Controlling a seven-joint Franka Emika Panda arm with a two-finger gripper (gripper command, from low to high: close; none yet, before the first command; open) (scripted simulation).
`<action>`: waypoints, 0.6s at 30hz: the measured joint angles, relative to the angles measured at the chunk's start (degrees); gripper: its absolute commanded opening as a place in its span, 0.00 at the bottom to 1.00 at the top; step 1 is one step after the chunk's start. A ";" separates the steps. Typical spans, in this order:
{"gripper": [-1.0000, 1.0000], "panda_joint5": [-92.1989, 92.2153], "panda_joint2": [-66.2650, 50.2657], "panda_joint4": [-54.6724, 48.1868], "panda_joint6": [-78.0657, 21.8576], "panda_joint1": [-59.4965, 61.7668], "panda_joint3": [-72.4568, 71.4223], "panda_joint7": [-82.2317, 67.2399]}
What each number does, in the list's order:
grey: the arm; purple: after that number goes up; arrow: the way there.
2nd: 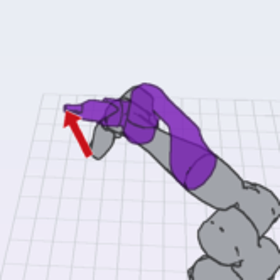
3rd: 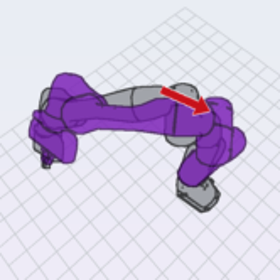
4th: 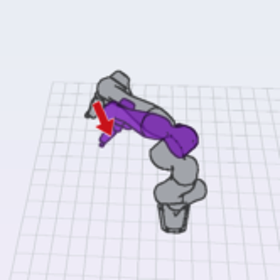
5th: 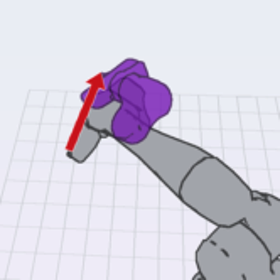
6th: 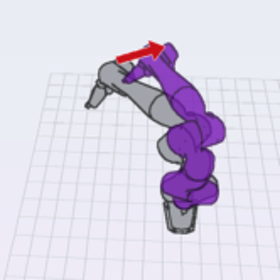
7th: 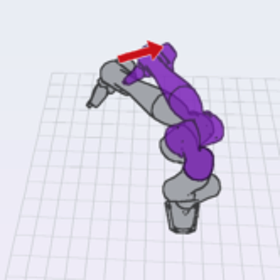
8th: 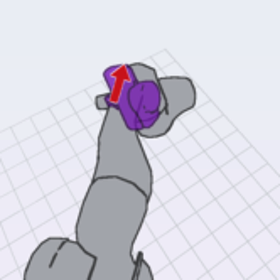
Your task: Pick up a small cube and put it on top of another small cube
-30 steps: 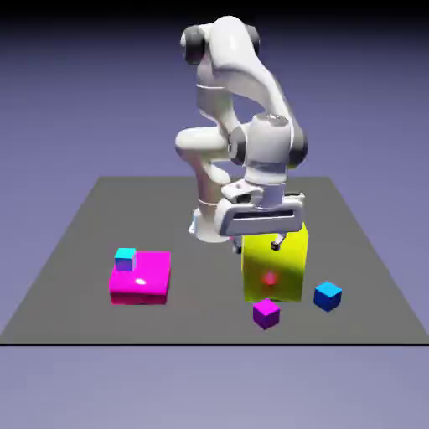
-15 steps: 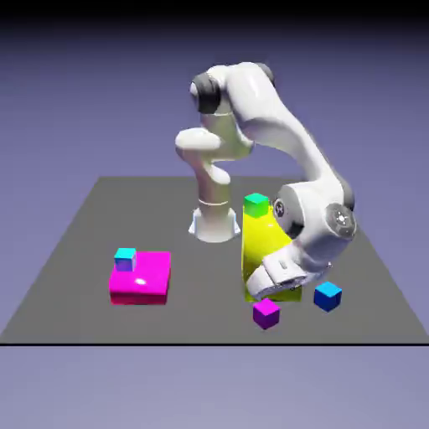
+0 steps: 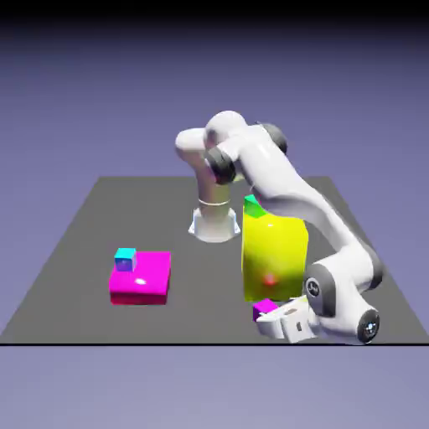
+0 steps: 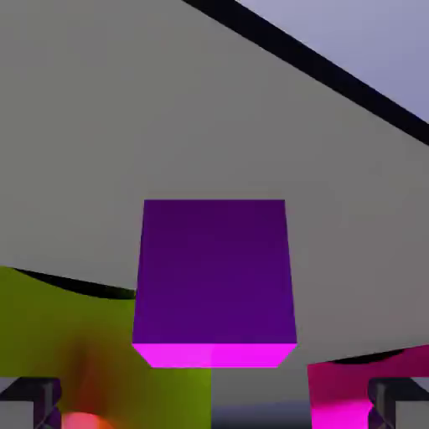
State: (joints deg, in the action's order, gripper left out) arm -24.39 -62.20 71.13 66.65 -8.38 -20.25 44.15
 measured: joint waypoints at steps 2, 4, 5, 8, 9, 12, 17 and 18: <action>0.50 -0.14 0.91 4.15 2.97 1.07 -0.01 0.70; 0.50 -0.28 1.83 8.30 5.94 2.13 -0.02 1.39; 0.00 -0.33 2.13 9.66 6.92 2.48 -0.03 1.62; 0.00 -0.17 1.67 7.59 5.44 1.95 -0.02 1.30; 0.00 -0.09 1.22 5.52 3.95 1.42 -0.01 0.95; 0.00 0.12 -0.15 -0.71 -0.51 -0.18 0.00 -0.08; 0.00 7.26 4.93 0.52 4.19 -4.32 3.21 -0.74; 0.00 9.30 7.00 2.21 6.07 -5.12 3.99 -0.78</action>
State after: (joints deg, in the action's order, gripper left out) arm -15.10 -55.20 73.34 72.72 -13.50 -16.26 43.37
